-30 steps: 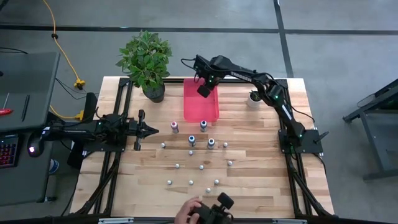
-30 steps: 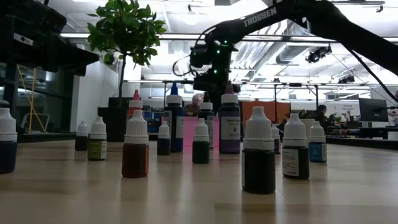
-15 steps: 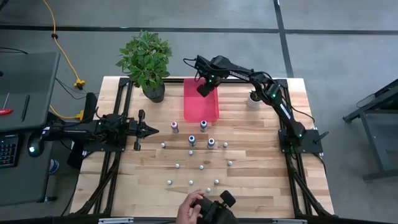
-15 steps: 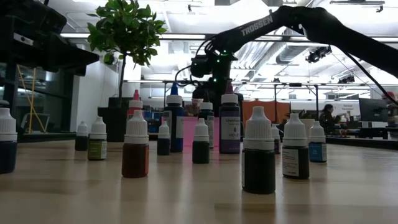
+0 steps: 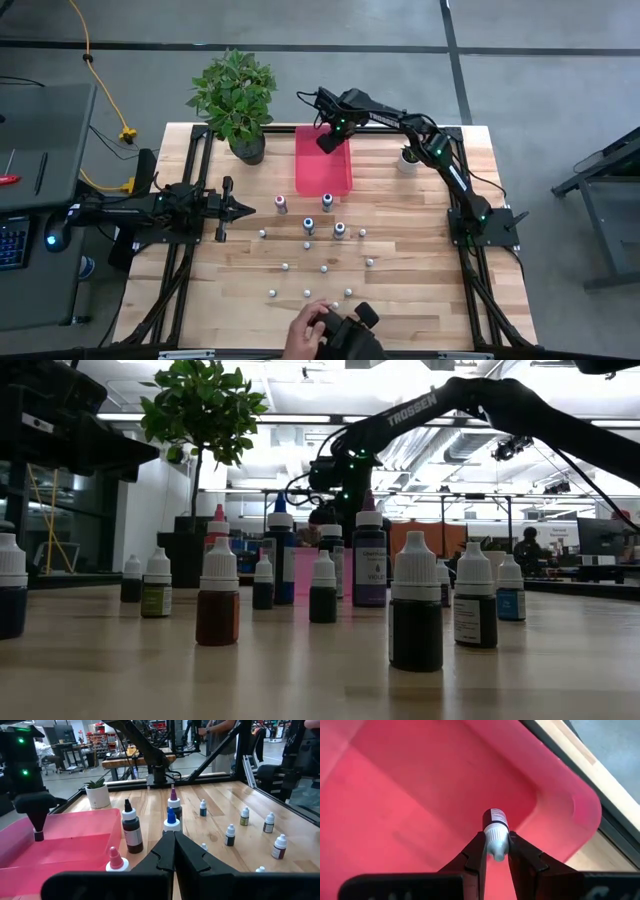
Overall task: Pick & Place food coloring
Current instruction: Put the purple food coloring bottle into the pink bin
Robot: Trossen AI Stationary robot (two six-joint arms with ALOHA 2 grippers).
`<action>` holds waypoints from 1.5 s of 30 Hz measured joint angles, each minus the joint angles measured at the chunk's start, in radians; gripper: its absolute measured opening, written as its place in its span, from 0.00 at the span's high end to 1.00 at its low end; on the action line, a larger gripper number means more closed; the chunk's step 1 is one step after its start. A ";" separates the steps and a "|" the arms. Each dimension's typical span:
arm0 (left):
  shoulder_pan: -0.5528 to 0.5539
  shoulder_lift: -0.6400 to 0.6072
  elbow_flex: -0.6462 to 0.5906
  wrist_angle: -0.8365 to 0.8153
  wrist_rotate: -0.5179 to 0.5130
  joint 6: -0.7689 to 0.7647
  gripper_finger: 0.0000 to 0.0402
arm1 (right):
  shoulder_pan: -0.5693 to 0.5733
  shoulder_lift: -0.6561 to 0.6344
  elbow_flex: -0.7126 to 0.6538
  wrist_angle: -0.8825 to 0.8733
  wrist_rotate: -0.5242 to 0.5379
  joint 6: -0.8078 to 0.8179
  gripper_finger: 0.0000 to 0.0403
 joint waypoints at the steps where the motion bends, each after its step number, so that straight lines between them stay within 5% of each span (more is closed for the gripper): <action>1: 0.000 0.000 0.000 0.000 0.000 0.000 1.00 | -0.001 0.001 0.000 -0.002 0.004 -0.002 0.86; 19: 0.000 0.000 0.000 0.000 0.000 0.000 1.00 | -0.024 0.001 0.000 -0.012 0.051 -0.020 0.86; 45: 0.000 0.000 0.000 0.000 0.000 0.000 1.00 | -0.016 0.001 0.035 -0.024 0.072 -0.024 0.73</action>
